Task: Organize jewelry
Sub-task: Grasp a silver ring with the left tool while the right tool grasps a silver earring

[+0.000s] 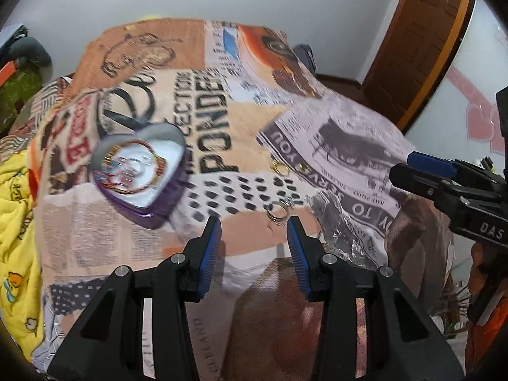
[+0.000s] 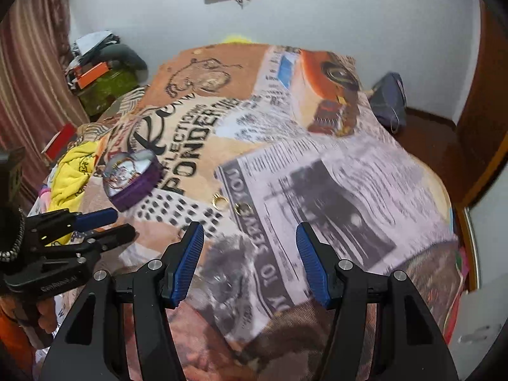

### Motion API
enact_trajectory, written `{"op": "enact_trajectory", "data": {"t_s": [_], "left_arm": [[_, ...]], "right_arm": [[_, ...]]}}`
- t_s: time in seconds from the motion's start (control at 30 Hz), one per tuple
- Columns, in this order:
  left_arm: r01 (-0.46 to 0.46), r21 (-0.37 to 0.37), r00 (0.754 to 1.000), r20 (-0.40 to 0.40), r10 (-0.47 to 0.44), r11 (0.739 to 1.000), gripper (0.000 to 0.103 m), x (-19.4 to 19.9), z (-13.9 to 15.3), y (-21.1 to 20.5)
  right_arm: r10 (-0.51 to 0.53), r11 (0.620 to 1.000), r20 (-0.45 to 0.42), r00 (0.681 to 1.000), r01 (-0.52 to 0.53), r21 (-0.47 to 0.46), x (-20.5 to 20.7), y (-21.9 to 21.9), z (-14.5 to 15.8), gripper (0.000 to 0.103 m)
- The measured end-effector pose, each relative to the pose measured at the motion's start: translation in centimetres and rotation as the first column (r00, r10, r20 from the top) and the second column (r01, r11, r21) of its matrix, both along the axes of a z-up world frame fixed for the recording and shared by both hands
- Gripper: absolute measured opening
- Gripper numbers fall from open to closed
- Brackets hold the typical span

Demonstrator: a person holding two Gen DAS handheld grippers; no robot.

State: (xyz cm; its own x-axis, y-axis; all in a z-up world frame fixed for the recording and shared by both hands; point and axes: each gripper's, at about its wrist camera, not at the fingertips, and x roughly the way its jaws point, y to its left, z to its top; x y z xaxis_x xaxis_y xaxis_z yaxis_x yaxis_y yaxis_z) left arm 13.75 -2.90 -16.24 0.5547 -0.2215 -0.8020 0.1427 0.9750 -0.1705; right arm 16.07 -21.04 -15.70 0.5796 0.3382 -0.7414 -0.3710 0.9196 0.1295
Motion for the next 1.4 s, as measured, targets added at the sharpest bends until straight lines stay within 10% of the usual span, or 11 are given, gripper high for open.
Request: {"op": "enact_trajectory", "data": {"t_s": [0.7,1.27,1.4], "left_arm": [[0.106,0.036,0.993,-0.051,-0.104,0.994,0.02,5.0,-4.2,-3.8],[-0.001,-0.014,0.999,0.047,0.001,1.0,0.02,3.7,-0.8,0.8],[-0.007,-0.005,0.998,0.057,0.007,1.0,0.02,3.2,-0.6,1.4]], "right_arm": [[-0.008,1.0,-0.126,0.992,0.011,0.02,1.3,-1.1,-4.0,0.056],[0.1,0.995,-0.128,0.987,-0.097,0.032,2.2,3.1,-5.3,0.056],[0.125,0.992,-0.12,0.985,-0.123,0.022,3.0,4.7,-5.6,0.037]]}}
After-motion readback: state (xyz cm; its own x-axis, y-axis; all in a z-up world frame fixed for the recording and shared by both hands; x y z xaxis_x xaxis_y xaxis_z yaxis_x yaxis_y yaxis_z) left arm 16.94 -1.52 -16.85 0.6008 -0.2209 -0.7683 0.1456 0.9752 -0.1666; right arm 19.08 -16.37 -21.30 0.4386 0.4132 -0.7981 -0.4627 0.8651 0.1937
